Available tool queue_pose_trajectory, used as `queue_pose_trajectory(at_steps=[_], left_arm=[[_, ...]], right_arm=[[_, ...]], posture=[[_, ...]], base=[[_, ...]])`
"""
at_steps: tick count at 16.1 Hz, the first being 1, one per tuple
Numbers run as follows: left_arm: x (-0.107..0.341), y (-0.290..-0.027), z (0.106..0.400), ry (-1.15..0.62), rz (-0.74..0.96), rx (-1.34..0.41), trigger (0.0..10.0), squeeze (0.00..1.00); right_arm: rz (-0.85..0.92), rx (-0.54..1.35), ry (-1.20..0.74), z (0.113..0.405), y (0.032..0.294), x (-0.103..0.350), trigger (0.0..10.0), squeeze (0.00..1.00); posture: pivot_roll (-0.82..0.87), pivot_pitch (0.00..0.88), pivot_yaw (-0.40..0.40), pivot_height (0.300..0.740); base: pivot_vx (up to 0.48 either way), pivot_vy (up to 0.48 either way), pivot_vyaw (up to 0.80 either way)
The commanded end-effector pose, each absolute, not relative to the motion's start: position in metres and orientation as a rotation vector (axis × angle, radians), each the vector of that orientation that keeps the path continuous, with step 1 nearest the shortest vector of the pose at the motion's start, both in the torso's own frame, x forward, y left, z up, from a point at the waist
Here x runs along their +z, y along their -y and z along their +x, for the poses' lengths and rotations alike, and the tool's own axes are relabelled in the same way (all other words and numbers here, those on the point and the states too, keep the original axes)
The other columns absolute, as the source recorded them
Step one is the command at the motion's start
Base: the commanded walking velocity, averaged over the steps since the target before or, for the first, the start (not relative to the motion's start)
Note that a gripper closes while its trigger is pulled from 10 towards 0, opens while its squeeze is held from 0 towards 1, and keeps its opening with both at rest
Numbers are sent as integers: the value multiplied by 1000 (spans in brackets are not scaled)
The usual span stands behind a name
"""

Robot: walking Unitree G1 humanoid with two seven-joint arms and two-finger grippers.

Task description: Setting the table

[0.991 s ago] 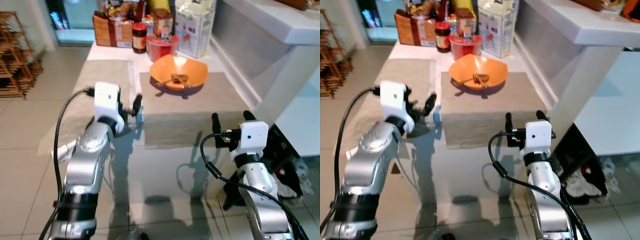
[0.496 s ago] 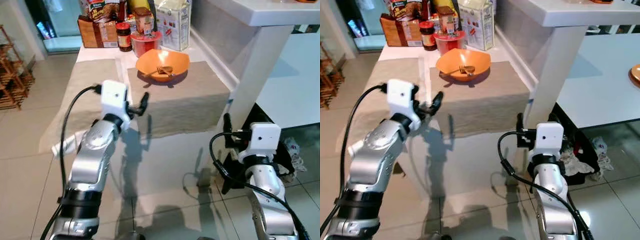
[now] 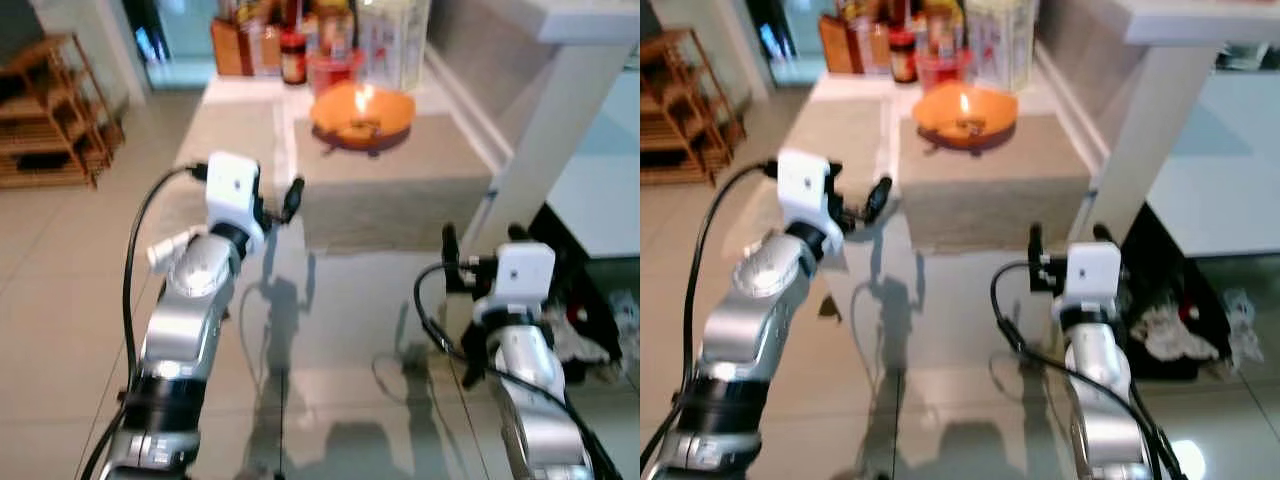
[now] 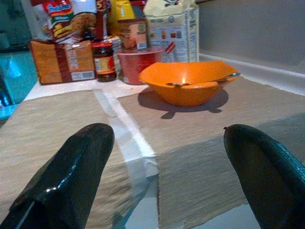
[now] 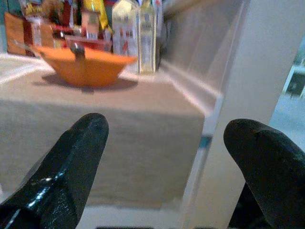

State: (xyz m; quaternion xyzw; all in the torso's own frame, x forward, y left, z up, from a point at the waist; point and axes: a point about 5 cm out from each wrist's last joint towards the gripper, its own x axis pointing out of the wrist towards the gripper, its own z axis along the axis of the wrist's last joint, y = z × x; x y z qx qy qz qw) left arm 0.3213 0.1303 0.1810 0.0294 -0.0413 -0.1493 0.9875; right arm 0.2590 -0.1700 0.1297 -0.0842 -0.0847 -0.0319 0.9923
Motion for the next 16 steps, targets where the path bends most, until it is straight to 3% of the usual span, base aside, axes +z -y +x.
queue_pose_trajectory(at_steps=[1, 8, 14, 16], left_arm=[[187, -128, 322, 108, 59, -303, 10000, 0], [202, -121, 322, 169, 49, -313, 10000, 0], [216, -123, 324, 223, 51, -249, 10000, 0], [216, -128, 326, 209, 43, -199, 10000, 0]], right_arm=[[-193, -83, 248, 261, 172, 145, 10000, 0], [-183, -191, 286, 258, 187, 153, 10000, 0], [-175, -133, 263, 258, 178, 146, 10000, 0], [-177, -113, 256, 258, 175, 145, 10000, 0]], posture=[[-33, 0, 17, 740], [-39, 0, 11, 740], [-38, 0, 11, 740], [-31, 0, 7, 740]], base=[[450, 0, 0], [450, 0, 0], [449, 0, 0], [0, 0, 0]])
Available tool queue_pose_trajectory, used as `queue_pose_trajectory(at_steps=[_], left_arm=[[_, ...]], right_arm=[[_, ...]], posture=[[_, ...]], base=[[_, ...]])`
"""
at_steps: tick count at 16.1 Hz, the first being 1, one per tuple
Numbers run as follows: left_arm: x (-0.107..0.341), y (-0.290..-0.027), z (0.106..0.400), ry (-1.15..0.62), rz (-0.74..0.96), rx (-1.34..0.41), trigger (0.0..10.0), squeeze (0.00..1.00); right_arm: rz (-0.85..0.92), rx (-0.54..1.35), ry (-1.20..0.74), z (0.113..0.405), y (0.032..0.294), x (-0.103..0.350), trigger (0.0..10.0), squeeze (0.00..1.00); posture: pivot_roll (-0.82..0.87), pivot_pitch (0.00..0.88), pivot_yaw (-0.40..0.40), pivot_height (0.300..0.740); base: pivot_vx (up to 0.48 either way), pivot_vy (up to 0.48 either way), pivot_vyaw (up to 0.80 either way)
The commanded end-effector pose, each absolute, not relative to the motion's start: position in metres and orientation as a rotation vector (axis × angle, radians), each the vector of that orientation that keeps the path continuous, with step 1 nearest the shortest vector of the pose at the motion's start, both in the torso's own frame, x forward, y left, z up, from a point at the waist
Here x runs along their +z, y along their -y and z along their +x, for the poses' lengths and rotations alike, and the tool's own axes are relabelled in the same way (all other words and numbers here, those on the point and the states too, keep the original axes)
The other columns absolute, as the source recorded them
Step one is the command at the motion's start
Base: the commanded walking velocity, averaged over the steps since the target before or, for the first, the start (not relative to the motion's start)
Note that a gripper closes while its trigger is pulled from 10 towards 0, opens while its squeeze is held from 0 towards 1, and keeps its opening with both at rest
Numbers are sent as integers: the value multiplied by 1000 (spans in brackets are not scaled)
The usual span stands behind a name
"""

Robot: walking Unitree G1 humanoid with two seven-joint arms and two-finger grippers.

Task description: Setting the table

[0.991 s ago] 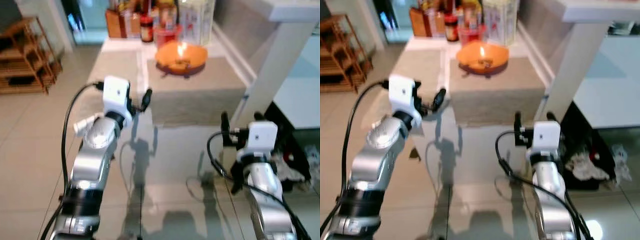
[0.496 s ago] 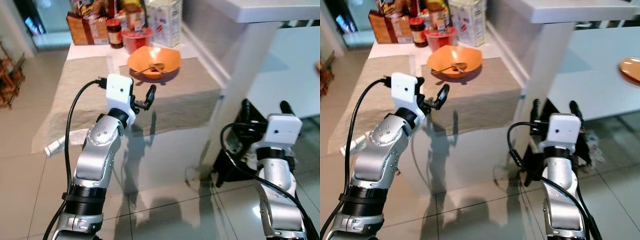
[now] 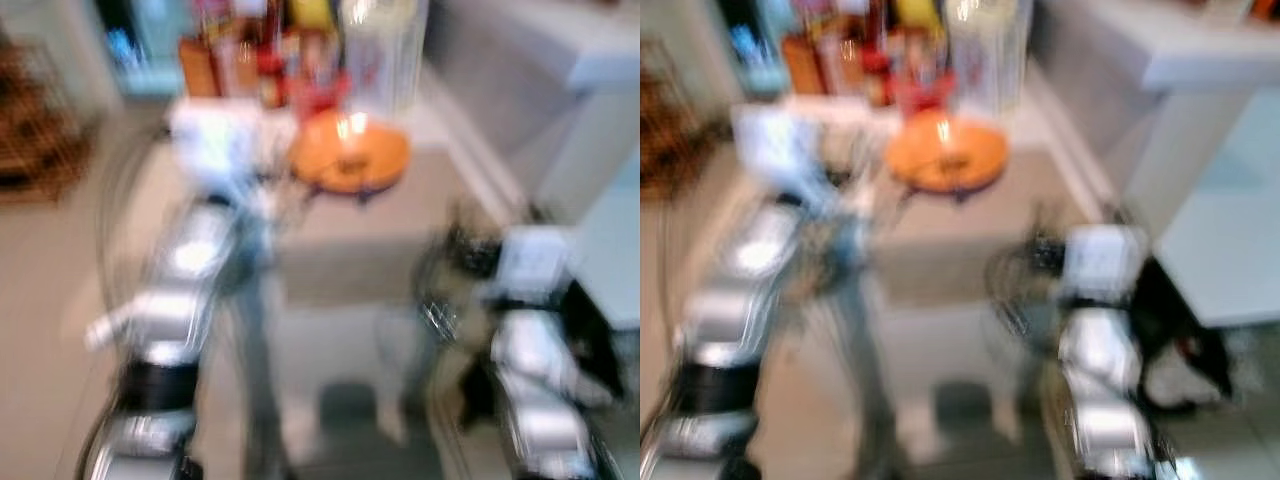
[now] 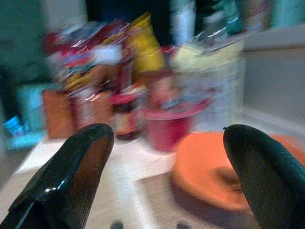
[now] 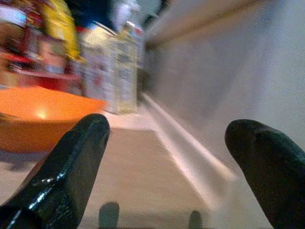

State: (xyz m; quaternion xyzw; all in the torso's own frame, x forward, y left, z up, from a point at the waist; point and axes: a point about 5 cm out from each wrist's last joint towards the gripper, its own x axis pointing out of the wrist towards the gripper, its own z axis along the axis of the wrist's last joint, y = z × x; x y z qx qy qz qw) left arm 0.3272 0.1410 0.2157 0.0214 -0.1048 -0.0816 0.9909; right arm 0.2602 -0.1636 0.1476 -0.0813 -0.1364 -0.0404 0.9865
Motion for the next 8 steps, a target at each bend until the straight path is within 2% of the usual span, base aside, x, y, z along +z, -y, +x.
queue_pose_trajectory(at_steps=[1, 4, 7, 8], left_arm=[[217, -129, 327, 209, 53, -185, 10000, 0], [230, -135, 332, 220, 69, -139, 10000, 0], [247, -129, 353, 124, 59, -240, 10000, 0], [257, -120, 362, 112, 116, -308, 10000, 0]], right_arm=[[-178, -108, 255, 258, 175, 144, 10000, 0], [-174, -100, 249, 258, 173, 143, 10000, 0], [-172, -97, 245, 258, 172, 143, 10000, 0], [-169, -92, 242, 258, 171, 142, 10000, 0]], posture=[[-31, 0, 7, 740], [-30, 0, 9, 740], [-26, 0, 7, 740], [-26, 0, 8, 740]], base=[[0, 0, 0], [0, 0, 0], [0, 0, 0], [0, 0, 0]])
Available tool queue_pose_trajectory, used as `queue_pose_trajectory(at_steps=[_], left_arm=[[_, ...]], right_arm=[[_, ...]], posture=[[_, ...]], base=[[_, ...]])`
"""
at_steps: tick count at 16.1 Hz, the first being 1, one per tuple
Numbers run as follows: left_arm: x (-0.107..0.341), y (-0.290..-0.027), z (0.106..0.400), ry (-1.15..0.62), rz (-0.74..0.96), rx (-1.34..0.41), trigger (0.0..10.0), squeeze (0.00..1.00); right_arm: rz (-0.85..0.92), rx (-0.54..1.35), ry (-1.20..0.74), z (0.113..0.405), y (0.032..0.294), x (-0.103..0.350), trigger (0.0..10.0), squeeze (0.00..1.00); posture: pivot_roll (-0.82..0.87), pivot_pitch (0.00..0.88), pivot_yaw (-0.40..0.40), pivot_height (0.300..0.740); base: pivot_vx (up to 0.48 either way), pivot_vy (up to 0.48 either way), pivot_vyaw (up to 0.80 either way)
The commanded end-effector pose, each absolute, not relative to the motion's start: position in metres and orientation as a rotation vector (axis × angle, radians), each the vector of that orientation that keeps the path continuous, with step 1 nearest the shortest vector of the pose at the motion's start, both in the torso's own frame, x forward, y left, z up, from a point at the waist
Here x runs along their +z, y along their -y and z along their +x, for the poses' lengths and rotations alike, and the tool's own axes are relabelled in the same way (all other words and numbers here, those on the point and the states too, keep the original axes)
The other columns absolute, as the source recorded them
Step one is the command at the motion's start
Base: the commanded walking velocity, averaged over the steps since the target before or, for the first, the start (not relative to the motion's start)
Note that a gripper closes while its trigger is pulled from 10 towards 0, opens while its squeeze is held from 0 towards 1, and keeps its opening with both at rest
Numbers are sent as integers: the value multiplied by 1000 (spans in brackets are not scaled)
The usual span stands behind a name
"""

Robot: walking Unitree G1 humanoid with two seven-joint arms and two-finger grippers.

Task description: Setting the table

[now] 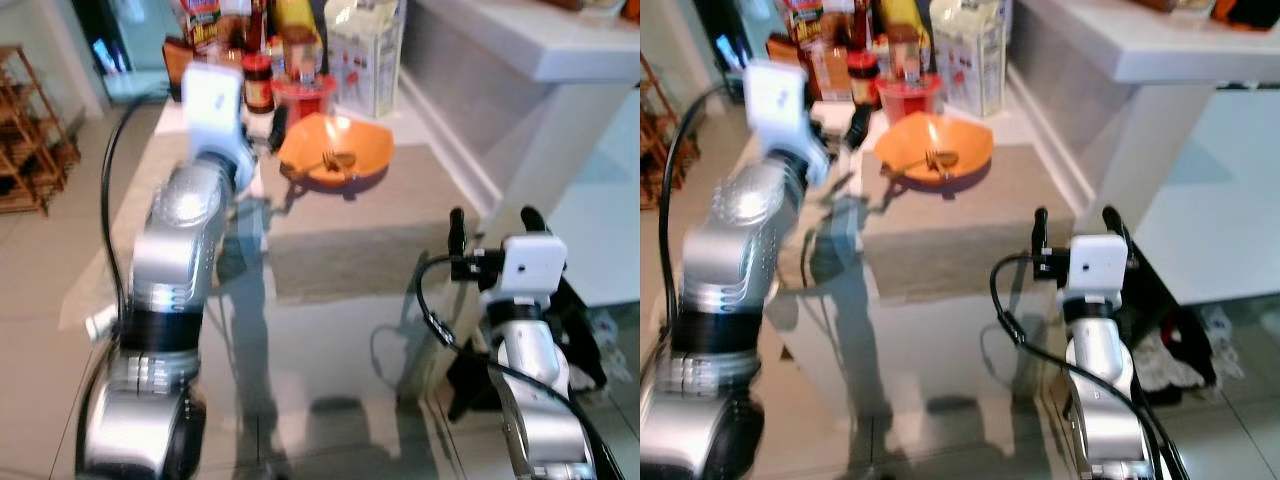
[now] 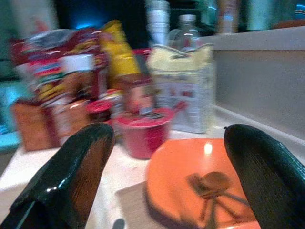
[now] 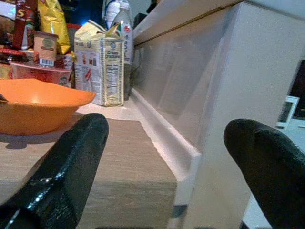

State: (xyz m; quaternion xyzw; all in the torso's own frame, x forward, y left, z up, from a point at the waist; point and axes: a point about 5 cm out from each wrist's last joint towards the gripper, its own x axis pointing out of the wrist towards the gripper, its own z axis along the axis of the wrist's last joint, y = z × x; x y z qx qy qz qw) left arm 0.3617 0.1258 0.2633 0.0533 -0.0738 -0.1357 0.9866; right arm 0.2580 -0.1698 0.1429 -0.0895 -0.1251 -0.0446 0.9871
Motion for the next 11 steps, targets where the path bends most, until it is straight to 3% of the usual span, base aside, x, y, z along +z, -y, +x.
queue_pose_trajectory(at_steps=[1, 7, 11], left_arm=[[260, -116, 365, 103, 137, -332, 10000, 0], [279, -65, 403, -64, 232, -560, 10000, 0], [297, -61, 413, -49, 263, -538, 10000, 0]], right_arm=[[-167, -90, 241, 259, 170, 142, 10000, 0], [-158, -93, 235, 253, 164, 140, 10000, 0], [-160, -113, 205, 240, 164, 134, 10000, 0]], posture=[[-25, 0, 10, 740], [-65, 0, 49, 740], [-108, 3, 86, 740]], base=[[0, 0, 0], [0, 0, 0], [0, 0, 0]])
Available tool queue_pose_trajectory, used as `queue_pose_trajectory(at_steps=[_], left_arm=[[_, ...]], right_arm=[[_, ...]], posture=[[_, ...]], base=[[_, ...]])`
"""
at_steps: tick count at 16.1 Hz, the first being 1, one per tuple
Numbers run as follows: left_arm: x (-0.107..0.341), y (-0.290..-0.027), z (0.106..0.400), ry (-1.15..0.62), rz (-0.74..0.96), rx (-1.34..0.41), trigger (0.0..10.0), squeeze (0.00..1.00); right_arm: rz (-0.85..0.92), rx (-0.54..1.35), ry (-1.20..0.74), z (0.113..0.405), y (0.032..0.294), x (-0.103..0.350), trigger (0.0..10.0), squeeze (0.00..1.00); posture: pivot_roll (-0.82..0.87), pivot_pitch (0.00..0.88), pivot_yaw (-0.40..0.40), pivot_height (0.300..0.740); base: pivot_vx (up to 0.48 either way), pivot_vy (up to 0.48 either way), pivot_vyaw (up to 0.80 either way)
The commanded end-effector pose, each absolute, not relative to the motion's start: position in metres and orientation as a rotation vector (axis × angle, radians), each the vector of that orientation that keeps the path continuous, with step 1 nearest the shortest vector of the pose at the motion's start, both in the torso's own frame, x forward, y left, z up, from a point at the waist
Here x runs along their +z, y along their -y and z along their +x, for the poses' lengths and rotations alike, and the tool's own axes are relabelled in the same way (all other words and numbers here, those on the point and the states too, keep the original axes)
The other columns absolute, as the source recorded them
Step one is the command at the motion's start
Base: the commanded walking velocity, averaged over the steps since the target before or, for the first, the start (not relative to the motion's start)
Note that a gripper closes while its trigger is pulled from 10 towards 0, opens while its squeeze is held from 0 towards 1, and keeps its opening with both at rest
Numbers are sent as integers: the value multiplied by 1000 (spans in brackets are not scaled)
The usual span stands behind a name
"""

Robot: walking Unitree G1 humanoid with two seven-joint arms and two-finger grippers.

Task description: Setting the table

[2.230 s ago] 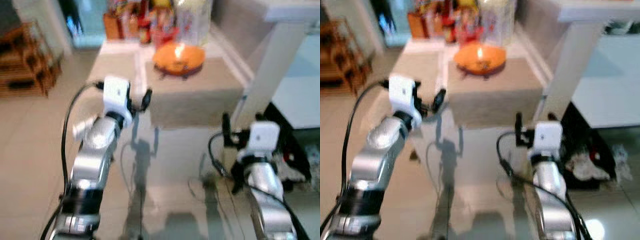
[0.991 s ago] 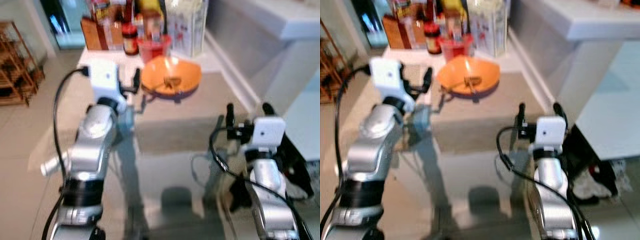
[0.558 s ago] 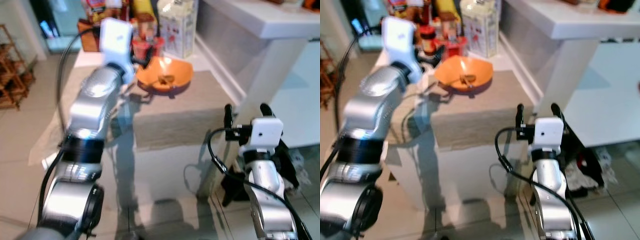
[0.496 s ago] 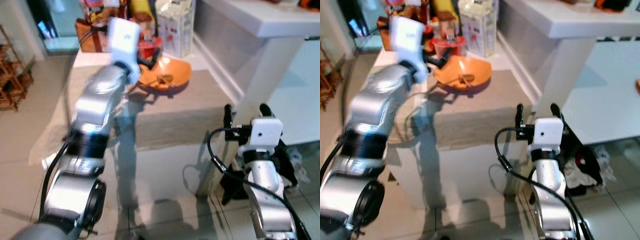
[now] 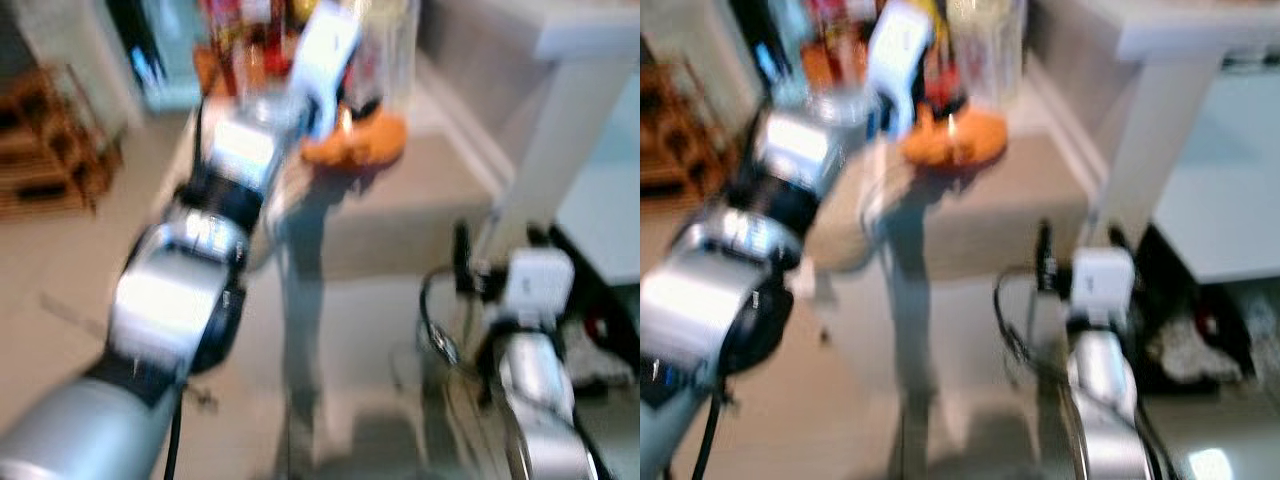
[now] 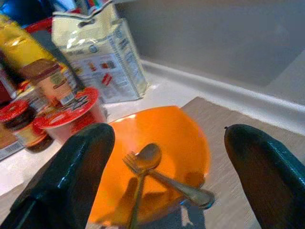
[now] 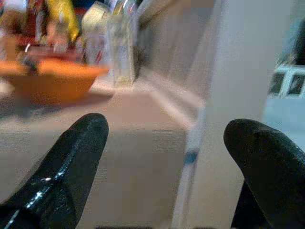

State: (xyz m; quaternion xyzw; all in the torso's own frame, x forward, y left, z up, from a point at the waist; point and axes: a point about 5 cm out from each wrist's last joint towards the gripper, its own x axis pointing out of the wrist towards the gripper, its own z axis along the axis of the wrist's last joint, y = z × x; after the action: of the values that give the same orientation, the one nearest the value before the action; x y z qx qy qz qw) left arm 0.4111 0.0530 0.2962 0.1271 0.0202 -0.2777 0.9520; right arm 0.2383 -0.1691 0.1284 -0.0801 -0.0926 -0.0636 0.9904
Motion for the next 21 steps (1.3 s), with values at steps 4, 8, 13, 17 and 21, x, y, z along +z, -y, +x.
queue_pose_trajectory(at_steps=[4, 8, 13, 17, 21], left_arm=[[275, -87, 416, 17, 184, -429, 10000, 0], [237, -110, 409, 3, 48, -336, 10000, 0], [227, -108, 395, 44, 60, -357, 10000, 0], [231, -98, 387, 98, 67, -400, 10000, 0], [232, -83, 381, 95, 82, -480, 10000, 0]], right_arm=[[-161, -134, 186, 237, 169, 131, 10000, 0], [-166, -93, 181, 242, 166, 131, 10000, 0], [-174, -49, 178, 249, 161, 130, 10000, 0], [-169, -60, 182, 250, 161, 131, 10000, 0], [-167, -71, 183, 250, 163, 131, 10000, 0]], posture=[[-112, 0, 77, 740], [-79, 0, 39, 740], [-60, 0, 21, 740], [-71, 0, 40, 740], [-73, 0, 42, 740]], base=[[0, 0, 0], [0, 0, 0], [0, 0, 0], [0, 0, 0], [0, 0, 0]])
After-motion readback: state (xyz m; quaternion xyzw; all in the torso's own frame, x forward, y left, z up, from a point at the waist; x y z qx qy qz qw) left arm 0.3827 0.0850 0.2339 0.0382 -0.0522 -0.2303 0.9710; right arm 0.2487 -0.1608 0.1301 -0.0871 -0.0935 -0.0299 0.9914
